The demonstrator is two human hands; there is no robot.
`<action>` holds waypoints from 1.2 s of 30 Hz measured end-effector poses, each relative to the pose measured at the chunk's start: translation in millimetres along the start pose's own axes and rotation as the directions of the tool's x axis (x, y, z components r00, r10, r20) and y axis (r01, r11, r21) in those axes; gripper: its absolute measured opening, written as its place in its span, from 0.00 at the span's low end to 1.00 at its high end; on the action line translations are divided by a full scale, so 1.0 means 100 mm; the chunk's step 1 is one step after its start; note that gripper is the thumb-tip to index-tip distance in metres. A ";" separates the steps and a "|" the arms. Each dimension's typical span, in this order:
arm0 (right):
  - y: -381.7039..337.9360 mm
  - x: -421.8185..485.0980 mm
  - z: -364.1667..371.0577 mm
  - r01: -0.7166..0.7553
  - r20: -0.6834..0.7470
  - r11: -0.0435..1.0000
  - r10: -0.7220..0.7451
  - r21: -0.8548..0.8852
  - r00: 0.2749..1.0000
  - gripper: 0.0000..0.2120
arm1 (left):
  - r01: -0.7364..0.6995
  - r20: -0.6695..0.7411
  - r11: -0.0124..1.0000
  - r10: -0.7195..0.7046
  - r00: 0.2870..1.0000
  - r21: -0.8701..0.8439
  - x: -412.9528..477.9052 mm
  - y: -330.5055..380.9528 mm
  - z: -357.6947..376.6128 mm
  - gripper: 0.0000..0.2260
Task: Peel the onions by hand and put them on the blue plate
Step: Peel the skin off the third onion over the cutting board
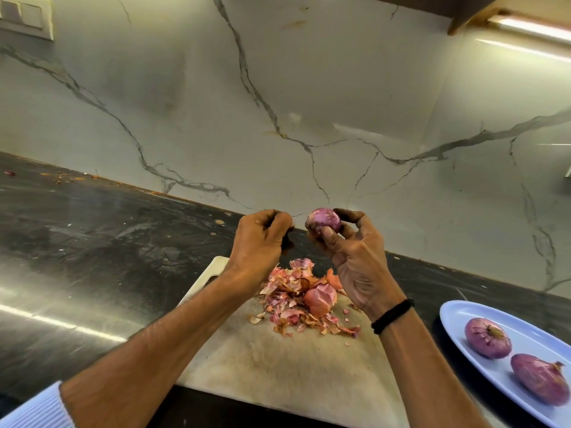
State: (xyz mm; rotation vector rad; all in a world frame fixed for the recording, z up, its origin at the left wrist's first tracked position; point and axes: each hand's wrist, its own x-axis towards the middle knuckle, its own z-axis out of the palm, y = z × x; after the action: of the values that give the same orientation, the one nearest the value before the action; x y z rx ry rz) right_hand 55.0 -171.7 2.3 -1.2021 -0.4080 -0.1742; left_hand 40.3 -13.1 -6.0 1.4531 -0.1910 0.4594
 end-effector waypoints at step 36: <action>0.07 0.01 -0.07 0.117 0.100 0.948 -0.091 -0.295 0.991 0.22 | -0.131 0.084 0.986 0.123 0.989 0.103 0.04 -0.03 0.01 0.11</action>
State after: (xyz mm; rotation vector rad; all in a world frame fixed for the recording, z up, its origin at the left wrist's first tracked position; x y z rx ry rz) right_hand 59.9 -175.4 -5.0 -1.4920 -0.5337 -0.2851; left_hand 45.4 -13.6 -7.1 1.5721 -0.3262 0.5246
